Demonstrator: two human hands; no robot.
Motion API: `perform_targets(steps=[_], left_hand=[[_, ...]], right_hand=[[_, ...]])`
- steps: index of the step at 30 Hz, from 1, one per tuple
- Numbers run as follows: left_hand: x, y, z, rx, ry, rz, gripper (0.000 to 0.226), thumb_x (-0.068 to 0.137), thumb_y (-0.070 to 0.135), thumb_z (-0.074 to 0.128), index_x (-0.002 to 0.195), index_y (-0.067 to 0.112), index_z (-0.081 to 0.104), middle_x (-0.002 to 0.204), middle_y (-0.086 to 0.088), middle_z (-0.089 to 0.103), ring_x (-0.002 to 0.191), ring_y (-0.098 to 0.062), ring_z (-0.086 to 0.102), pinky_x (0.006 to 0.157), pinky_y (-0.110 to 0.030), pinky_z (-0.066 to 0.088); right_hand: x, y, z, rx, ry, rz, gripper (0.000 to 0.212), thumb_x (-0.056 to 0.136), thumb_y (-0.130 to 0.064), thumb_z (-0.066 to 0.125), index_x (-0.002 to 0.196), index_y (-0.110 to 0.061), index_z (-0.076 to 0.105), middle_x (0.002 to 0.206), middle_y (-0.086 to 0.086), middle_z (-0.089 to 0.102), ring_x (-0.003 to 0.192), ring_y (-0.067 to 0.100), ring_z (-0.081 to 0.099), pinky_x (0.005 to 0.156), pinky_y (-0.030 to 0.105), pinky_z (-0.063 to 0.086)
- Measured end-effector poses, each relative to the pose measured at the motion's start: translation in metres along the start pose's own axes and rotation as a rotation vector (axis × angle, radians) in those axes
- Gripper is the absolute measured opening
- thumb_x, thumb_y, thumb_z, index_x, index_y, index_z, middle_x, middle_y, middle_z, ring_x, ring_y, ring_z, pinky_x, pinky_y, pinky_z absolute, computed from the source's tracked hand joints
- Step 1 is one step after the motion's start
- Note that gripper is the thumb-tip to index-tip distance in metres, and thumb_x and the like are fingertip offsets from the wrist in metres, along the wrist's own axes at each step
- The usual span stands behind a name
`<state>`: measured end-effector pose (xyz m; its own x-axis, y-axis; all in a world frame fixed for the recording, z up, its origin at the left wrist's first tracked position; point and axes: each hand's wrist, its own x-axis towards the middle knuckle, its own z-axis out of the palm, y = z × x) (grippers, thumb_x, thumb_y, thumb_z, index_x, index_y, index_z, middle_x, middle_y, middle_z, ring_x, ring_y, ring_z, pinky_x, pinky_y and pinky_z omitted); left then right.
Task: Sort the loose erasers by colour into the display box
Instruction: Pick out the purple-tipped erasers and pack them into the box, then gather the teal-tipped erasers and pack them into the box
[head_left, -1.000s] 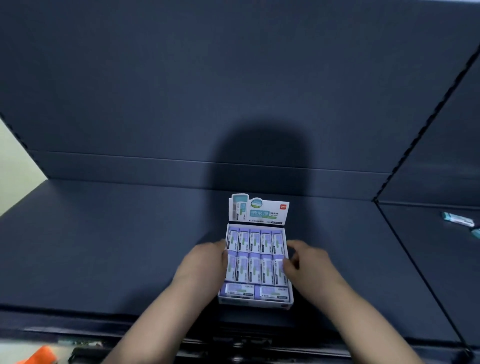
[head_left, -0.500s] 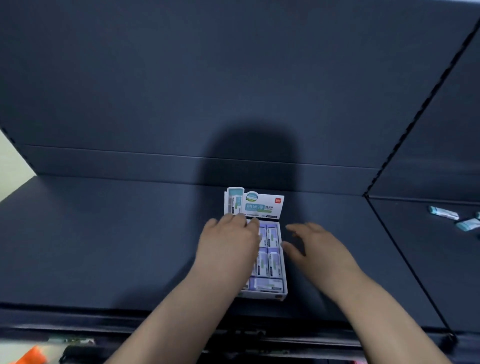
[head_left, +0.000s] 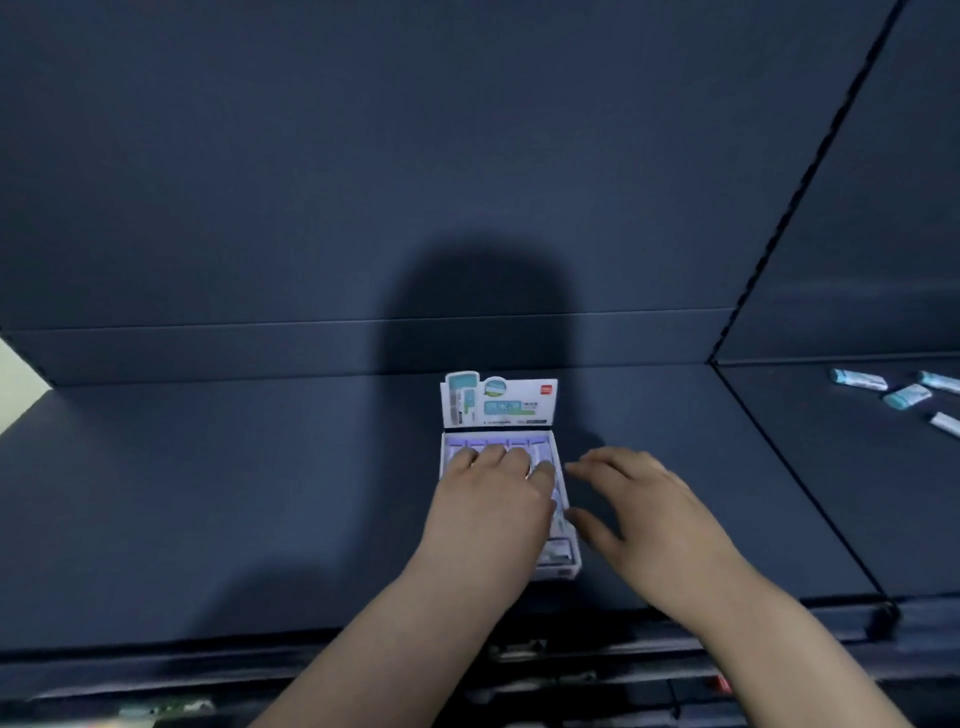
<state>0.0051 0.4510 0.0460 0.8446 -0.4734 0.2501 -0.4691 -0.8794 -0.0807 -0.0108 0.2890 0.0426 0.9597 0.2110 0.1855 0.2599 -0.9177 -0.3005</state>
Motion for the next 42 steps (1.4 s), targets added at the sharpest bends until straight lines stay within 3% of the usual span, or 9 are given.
perform_targets(steps=[6,8,10,12,22,42], left_hand=[[0.021,0.068,-0.007,-0.018,-0.037,0.042,0.034,0.06,0.04,0.08,0.087,0.021,0.074,0.067,0.002,0.064,0.064,-0.019,0.062,0.06,-0.029,0.049],[0.031,0.104,-0.016,-0.037,-0.062,0.035,0.035,0.078,0.042,0.067,0.106,0.021,0.068,0.086,0.001,0.066,0.082,-0.021,0.062,0.074,-0.031,0.047],[0.041,0.139,-0.013,-0.077,-0.084,0.037,0.041,0.096,0.038,0.042,0.132,0.02,0.048,0.116,-0.002,0.058,0.11,-0.024,0.051,0.093,-0.034,0.035],[0.056,0.181,-0.011,-0.106,-0.086,0.033,0.044,0.1,0.037,0.032,0.14,0.02,0.036,0.128,-0.002,0.05,0.119,-0.022,0.043,0.1,-0.032,0.028],[0.1,0.33,0.005,-0.189,-0.182,0.071,0.047,0.101,0.036,0.03,0.145,0.021,0.029,0.132,0.0,0.049,0.12,-0.02,0.043,0.102,-0.03,0.028],[0.216,0.344,0.042,-0.165,-0.277,0.09,0.042,0.1,0.035,0.032,0.139,0.021,0.039,0.128,0.001,0.05,0.117,-0.019,0.045,0.099,-0.029,0.033]], right_hand=[[-0.035,0.056,-0.029,-0.068,-0.036,0.022,0.049,0.09,-0.044,0.05,0.135,-0.027,0.043,0.136,-0.008,0.045,0.126,0.014,0.039,0.104,0.029,0.033],[-0.05,0.088,-0.044,-0.116,-0.062,0.037,0.05,0.091,-0.046,0.046,0.137,-0.028,0.039,0.139,-0.008,0.042,0.129,0.014,0.037,0.106,0.028,0.03],[-0.066,0.121,-0.06,-0.145,-0.082,0.062,0.05,0.091,-0.046,0.047,0.137,-0.027,0.04,0.138,-0.008,0.043,0.128,0.014,0.038,0.105,0.028,0.031],[-0.088,0.161,-0.083,-0.156,-0.091,0.101,0.049,0.091,-0.044,0.048,0.136,-0.025,0.043,0.136,-0.006,0.046,0.126,0.016,0.04,0.103,0.029,0.033],[-0.157,0.305,-0.138,-0.156,-0.141,0.217,0.049,0.092,-0.042,0.049,0.136,-0.024,0.041,0.133,-0.004,0.048,0.123,0.018,0.041,0.1,0.029,0.038],[-0.103,0.402,-0.142,-0.019,-0.082,0.299,0.042,0.09,-0.041,0.051,0.129,-0.027,0.05,0.123,-0.008,0.052,0.118,0.013,0.046,0.097,0.026,0.041]])
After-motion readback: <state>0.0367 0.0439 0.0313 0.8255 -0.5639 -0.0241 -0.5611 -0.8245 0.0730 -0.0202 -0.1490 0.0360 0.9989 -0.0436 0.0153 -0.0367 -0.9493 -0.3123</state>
